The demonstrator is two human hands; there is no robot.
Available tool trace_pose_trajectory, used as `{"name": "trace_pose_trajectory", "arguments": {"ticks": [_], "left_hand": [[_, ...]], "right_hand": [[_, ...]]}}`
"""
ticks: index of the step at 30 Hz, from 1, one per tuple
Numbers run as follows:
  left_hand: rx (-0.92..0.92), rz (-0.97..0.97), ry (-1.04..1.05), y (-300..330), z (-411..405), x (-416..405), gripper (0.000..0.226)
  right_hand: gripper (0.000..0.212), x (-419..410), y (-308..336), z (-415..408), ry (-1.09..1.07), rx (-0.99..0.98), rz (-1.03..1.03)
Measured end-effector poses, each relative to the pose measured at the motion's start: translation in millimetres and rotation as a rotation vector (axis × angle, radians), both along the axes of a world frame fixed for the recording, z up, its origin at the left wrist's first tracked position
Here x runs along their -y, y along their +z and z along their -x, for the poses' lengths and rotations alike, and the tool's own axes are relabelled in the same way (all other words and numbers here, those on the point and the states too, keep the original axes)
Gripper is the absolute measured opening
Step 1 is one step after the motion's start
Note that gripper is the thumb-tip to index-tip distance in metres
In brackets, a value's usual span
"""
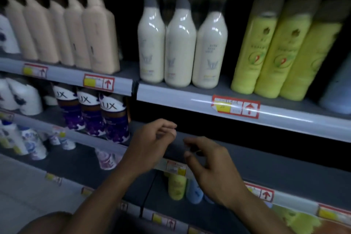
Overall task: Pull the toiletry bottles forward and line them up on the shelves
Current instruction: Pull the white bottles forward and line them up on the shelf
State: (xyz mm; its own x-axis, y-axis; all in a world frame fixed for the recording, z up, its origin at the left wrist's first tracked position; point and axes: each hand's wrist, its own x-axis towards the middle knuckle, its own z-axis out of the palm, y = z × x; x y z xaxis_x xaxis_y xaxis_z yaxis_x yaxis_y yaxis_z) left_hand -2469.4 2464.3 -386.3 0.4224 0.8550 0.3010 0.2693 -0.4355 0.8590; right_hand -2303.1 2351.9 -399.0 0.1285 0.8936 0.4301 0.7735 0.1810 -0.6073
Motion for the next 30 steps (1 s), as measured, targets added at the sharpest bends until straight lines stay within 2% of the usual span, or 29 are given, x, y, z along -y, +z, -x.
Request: {"name": "trace_pose_trajectory", "arguments": {"ticks": [6,10,13,19,24,27,30], "left_hand": [[0.073,-0.174,0.038,52.7,11.7,12.5,0.012],[0.138,-0.236,0.131,97.6,16.5,-0.3,0.011],[0.116,-0.290,0.221,128.8,19.7,-11.5,0.013],[0.023,-0.369,0.307,157.9,25.0,-55.3,0.049],[-0.029,-0.248,0.283,165.0,23.2,-93.2,0.080],[0.005,-0.200,0.202,165.6,20.3,-107.9,0.088],[0.076,-0.187,0.119,163.6,16.0,-114.1,0.087]], "right_hand": [[0.034,6.7,53.7,8.5,-0.050,-0.032,-0.167],[0.031,-2.4,94.2,8.6,-0.118,-0.043,-0.254],[0.034,-16.5,121.4,9.9,-0.169,-0.018,-0.281],[0.055,-48.0,173.1,13.2,-0.311,0.054,-0.328],[0.075,-65.4,190.5,8.7,-0.487,0.127,-0.321],[0.084,-75.8,186.4,3.7,-0.520,0.171,-0.288],[0.093,-89.5,179.1,-5.1,-0.510,0.101,-0.183]]}}
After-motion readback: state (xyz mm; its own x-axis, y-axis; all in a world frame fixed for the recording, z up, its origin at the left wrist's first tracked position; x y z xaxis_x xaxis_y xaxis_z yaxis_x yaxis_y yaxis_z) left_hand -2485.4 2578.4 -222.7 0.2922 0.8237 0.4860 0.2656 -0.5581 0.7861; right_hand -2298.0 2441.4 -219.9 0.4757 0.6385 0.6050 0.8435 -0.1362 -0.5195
